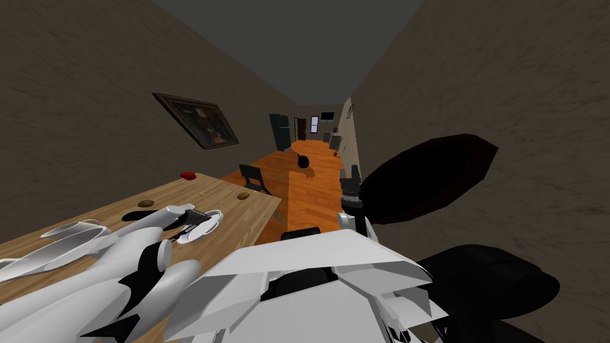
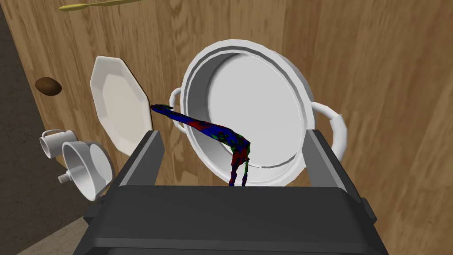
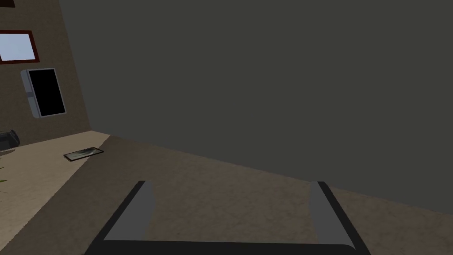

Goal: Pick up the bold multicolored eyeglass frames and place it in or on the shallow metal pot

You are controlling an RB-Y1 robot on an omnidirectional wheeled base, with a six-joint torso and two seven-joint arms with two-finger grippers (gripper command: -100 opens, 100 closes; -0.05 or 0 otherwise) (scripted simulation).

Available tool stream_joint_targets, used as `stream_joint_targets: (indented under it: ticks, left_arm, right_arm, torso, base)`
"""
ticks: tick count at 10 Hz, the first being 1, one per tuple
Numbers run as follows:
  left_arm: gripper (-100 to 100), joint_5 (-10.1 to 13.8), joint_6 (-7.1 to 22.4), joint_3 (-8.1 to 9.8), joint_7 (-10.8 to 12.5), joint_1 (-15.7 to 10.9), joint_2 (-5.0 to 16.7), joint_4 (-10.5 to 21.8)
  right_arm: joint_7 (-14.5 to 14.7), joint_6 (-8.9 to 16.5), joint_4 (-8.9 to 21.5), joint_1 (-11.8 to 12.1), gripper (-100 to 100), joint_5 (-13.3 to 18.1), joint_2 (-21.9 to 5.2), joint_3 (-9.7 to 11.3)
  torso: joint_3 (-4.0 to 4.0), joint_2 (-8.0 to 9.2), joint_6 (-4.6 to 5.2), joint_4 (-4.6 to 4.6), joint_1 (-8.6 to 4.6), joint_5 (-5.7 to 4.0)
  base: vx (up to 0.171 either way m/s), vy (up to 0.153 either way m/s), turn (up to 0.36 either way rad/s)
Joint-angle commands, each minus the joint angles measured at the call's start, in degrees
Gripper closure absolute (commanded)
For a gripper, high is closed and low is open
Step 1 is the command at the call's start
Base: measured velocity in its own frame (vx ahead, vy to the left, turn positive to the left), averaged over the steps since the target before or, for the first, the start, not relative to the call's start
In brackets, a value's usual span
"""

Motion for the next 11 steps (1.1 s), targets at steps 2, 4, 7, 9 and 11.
stream_joint_targets:
  ticks: [2, 4, 7, 9, 11]
  left_arm:
    - [-100, 0.74, 3.19, 0.42, -0.34, -0.64, 2.69, -0.3]
    - [-100, 1.13, 5.36, 0.68, -0.36, -0.92, 4.43, -0.9]
    - [0, 0.86, 4.92, 0.63, 0.14, -0.35, 3.58, -1.6]
    - [0, 0.86, 4.92, 0.63, 0.14, -0.35, 3.58, -1.6]
    - [0, 0.86, 4.92, 0.63, 0.14, -0.35, 3.58, -1.6]
  right_arm:
    - [0.0, 0.0, 0.0, 0.0, 0, 0.0, 0.0, 0.0]
    - [0.0, 0.0, 0.0, 0.0, 0, 0.0, 0.0, 0.0]
    - [0.0, 0.0, 0.0, 0.0, 0, 0.0, 0.0, 0.0]
    - [0.0, 0.0, 0.0, 0.0, 0, 0.0, 0.0, 0.0]
    - [0.0, 0.0, 0.0, 0.0, 0, 0.0, 0.0, 0.0]
  torso:
    - [0.0, 0.01, 0.0, 0.0, -0.05, -0.01]
    - [0.01, 0.02, 0.0, 0.0, -0.1, -0.02]
    - [-0.01, -0.01, -0.01, -0.01, 0.05, 0.02]
    - [-0.01, -0.01, -0.01, -0.01, 0.08, 0.03]
    - [-0.01, -0.01, -0.01, -0.01, 0.08, 0.03]
  base:
    - [-0.009, -0.04, -0.021]
    - [0.0, -0.044, -0.018]
    - [0.001, -0.006, 0.0]
    - [0.0, 0.0, 0.0]
    - [0.0, 0.0, 0.0]
